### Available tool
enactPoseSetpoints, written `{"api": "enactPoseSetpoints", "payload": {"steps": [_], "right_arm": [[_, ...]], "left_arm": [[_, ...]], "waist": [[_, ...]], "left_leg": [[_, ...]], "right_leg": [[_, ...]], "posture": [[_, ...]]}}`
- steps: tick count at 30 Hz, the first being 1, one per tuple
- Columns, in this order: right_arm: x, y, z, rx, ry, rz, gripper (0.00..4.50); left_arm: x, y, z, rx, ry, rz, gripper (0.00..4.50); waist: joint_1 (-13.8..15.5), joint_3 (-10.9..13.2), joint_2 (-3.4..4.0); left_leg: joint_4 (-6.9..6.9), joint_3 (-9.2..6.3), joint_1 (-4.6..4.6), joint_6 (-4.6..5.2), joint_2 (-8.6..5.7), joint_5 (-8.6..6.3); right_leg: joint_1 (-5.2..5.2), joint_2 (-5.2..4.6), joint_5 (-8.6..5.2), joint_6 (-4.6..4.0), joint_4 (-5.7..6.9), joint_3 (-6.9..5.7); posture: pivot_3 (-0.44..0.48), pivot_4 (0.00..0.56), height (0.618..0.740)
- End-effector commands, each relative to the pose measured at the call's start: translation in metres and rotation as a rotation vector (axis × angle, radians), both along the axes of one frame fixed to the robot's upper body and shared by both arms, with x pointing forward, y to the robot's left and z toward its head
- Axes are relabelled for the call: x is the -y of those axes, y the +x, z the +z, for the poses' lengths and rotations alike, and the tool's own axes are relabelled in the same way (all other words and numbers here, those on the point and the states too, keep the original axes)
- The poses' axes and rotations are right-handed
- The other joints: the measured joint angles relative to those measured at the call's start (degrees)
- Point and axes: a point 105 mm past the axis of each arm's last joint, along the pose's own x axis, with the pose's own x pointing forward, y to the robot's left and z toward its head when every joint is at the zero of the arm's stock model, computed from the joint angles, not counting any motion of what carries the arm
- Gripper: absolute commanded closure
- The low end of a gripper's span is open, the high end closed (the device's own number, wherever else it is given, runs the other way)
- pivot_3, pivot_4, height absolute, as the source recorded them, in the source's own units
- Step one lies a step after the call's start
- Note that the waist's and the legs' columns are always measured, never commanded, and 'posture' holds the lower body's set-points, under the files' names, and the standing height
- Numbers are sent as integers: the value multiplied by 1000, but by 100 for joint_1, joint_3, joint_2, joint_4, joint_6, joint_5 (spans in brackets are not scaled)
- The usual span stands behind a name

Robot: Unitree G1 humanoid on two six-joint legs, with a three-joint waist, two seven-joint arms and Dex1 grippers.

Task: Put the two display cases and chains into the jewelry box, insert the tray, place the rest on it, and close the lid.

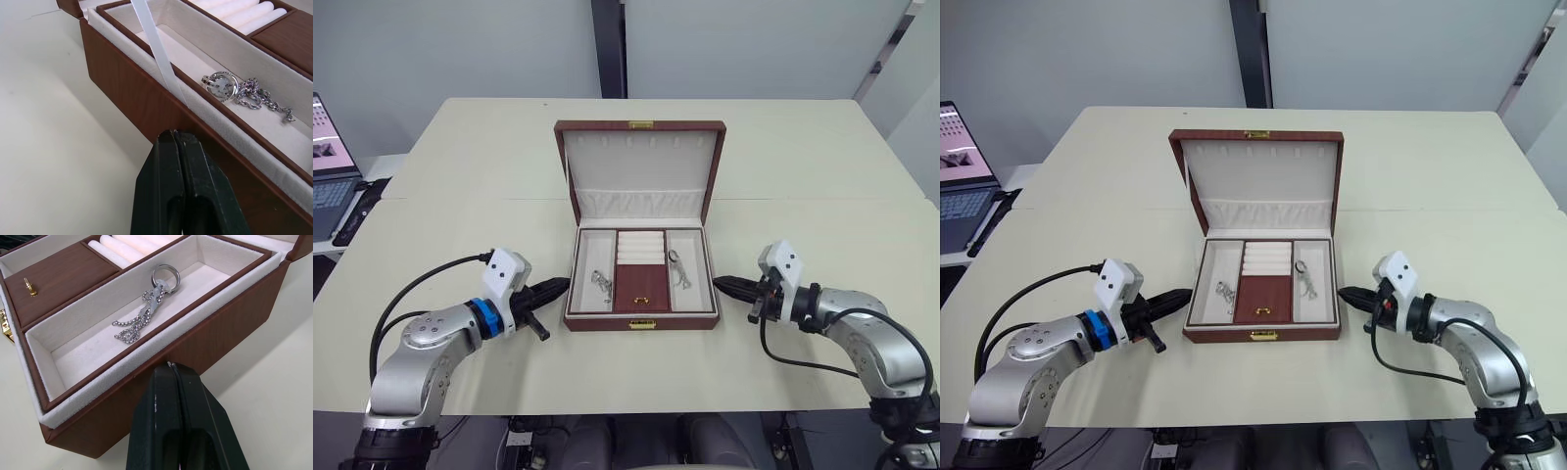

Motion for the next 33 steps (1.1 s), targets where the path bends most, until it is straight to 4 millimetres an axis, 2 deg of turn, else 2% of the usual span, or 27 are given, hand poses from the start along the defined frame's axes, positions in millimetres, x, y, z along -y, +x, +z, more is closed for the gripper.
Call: {"api": "enactPoseSetpoints", "payload": {"steps": [1,7,15,19,23,29,33], "right_arm": [[-29,-21,11,2,70,141,4500],[-29,-22,12,-2,72,130,4500],[-26,-17,13,15,66,118,4500],[-15,-9,20,37,71,81,4500],[1,1,29,61,62,51,4500],[23,22,40,90,62,30,4500],[34,45,48,122,67,22,4500]], "left_arm": [[28,-17,6,-5,-55,-138,4487],[23,-20,4,-23,-56,-124,4487],[17,-17,13,7,-81,-107,4487],[8,-16,20,48,-79,-84,4487],[-5,-13,35,134,-77,-50,4487],[-15,-28,53,226,-64,-53,4487],[-17,-52,63,257,-65,-76,4487]], "waist": [[0,0,0],[-3,0,0],[-6,1,-1],[-15,2,-1],[-4,3,-2],[-7,3,-3],[-26,4,-2]], "left_leg": [[0,-2,-1,0,1,0],[0,0,0,0,1,0],[0,1,0,0,2,0],[0,2,0,0,2,0],[0,1,-2,0,1,0],[1,2,0,0,2,0],[1,6,1,0,3,0]], "right_leg": [[0,1,0,0,-3,0],[1,2,0,0,-3,0],[0,3,0,0,-3,-1],[-3,3,0,0,-3,-1],[-3,3,0,0,-2,-1],[1,2,0,0,-6,-1],[0,1,0,0,-6,1]], "posture": [[0,150,740],[0,150,740],[0,150,740],[0,150,740],[0,150,740],[0,150,740],[0,150,740]]}}
